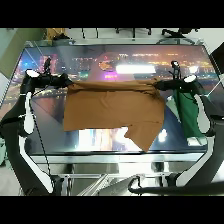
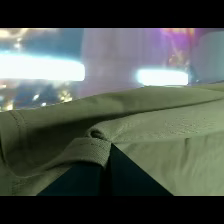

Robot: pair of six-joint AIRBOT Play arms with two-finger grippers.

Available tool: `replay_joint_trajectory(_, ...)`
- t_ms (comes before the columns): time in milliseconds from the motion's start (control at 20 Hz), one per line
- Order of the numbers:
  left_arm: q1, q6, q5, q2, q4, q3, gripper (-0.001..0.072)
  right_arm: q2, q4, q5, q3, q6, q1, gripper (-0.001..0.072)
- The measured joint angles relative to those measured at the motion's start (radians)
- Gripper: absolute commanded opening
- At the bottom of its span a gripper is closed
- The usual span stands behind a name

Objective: Fold the shirts.

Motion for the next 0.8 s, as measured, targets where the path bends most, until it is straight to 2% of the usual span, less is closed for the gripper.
replay_joint_trajectory(300,-0.024,0.000,-0.001,-0.014,0.064,0.002,0.0020,-0.021,0.002,-0.001,0.001,0.000,-0.001,0.0025)
replay_joint_trajectory(350,-0.027,0.000,-0.005,-0.014,0.068,0.002,0.0264,-0.021,0.008,-0.001,0.001,0.000,-0.001,0.0071)
replay_joint_trajectory(400,-0.029,0.000,-0.011,-0.014,0.069,0.002,0.0541,-0.017,0.012,0.000,0.001,0.000,-0.001,0.0233)
replay_joint_trajectory(450,-0.028,-0.001,-0.027,-0.014,0.074,0.003,0.0545,-0.008,0.013,0.001,0.001,0.000,-0.002,0.0263)
replay_joint_trajectory(600,-0.013,-0.025,-0.114,-0.012,0.075,0.036,0.0545,0.047,0.006,0.034,0.001,0.005,-0.013,0.0264)
replay_joint_trajectory(800,0.053,-0.107,-0.298,0.034,0.080,0.069,0.0545,0.183,-0.099,0.132,0.000,0.117,-0.068,0.0264)
